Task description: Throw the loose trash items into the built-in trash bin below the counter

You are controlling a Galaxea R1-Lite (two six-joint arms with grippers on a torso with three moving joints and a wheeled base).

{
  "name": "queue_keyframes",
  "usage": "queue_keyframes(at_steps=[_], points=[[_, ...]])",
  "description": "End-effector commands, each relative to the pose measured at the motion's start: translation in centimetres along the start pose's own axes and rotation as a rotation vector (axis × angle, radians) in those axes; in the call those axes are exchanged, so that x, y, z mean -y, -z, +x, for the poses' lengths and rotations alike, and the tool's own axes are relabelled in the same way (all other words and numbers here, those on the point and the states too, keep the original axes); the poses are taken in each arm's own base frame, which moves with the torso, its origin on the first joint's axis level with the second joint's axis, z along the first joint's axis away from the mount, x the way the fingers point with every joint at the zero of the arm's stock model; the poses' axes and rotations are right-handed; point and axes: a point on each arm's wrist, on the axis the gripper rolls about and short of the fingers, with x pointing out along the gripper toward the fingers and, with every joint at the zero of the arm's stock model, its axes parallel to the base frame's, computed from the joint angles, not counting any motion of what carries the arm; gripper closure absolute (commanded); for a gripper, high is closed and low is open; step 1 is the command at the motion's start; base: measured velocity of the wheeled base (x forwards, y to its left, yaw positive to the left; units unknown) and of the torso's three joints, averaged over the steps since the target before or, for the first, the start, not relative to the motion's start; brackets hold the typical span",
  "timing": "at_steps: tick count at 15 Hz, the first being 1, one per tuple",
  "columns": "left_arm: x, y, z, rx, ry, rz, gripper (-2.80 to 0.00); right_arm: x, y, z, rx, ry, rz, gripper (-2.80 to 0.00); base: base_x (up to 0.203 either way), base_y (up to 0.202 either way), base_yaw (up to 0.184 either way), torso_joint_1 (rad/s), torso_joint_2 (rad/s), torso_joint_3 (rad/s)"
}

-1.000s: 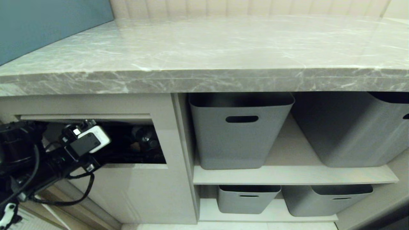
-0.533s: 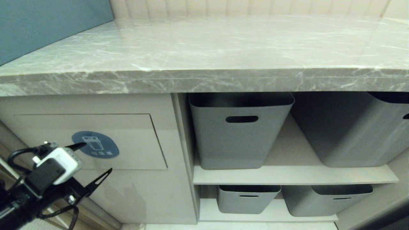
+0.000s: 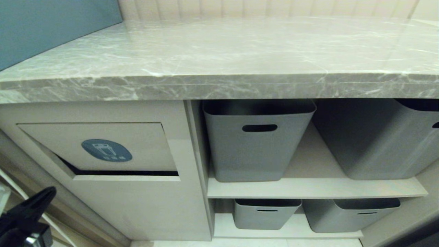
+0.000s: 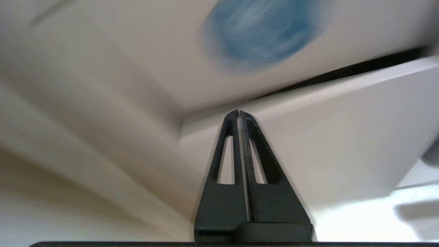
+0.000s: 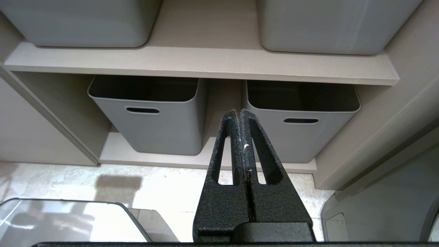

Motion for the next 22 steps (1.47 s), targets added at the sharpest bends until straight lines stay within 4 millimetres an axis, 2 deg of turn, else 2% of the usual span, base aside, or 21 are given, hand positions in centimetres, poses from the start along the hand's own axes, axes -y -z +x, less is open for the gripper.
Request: queue_keyframes(at_steps=[1,2,5,6,8,10,12,14,16,17,20,22], points=[[0.2,3.2,-2.3,-0.215,-0.153,-0.241,0.00,0.0,0.0,0.0,0.000,-0.001,-0.001,0.00,0.000,0.000,0.000,0.000,0.00,0.000],[0.5,4.8,-3.4,-0.327,-0.162,-0.293,0.00,0.0,0.0,0.0,0.000,-0.001,-0.001,0.00,0.000,0.000,0.000,0.000,0.00,0.000],[0.5,6.5,-6.8,-0.422,-0.125,-0.353,0.00,0.0,0.0,0.0,0.000,-0.001,-0.001,0.00,0.000,0.000,0.000,0.000,0.00,0.000],[0.6,6.8,-7.7,-0.413,-0.092,-0.361,0.00,0.0,0.0,0.0,0.000,-0.001,-0.001,0.00,0.000,0.000,0.000,0.000,0.00,0.000],[0.5,6.8,-9.0,-0.265,-0.002,-0.304,0.00,0.0,0.0,0.0,0.000,0.000,0.001,0.00,0.000,0.000,0.000,0.000,0.00,0.000],[0.9,6.9,-9.2,-0.160,0.158,-0.188,0.00,0.0,0.0,0.0,0.000,0.000,0.002,0.00,0.000,0.000,0.000,0.000,0.00,0.000],[1.1,7.0,-8.5,-0.250,0.224,-0.118,0.00,0.0,0.0,0.0,0.000,0.000,0.002,0.00,0.000,0.000,0.000,0.000,0.00,0.000],[1.2,7.0,-7.8,-0.373,0.193,-0.113,0.00,0.0,0.0,0.0,0.000,0.000,0.002,0.00,0.000,0.000,0.000,0.000,0.00,0.000],[1.0,7.1,-7.8,-0.425,0.049,-0.152,0.00,0.0,0.0,0.0,0.000,-0.001,0.002,0.00,0.000,0.000,0.000,0.000,0.00,0.000],[1.0,7.1,-8.1,-0.397,0.009,-0.164,0.00,0.0,0.0,0.0,0.000,-0.001,0.002,0.00,0.000,0.000,0.000,0.000,0.00,0.000],[1.5,7.5,-9.1,-0.210,0.030,-0.177,0.00,0.0,0.0,0.0,0.000,-0.001,0.002,0.00,0.000,0.000,0.000,0.000,0.00,0.000],[1.5,7.7,-9.0,-0.207,0.088,-0.191,0.00,0.0,0.0,0.0,0.000,0.000,0.002,0.00,0.000,0.000,0.000,0.000,0.00,0.000]])
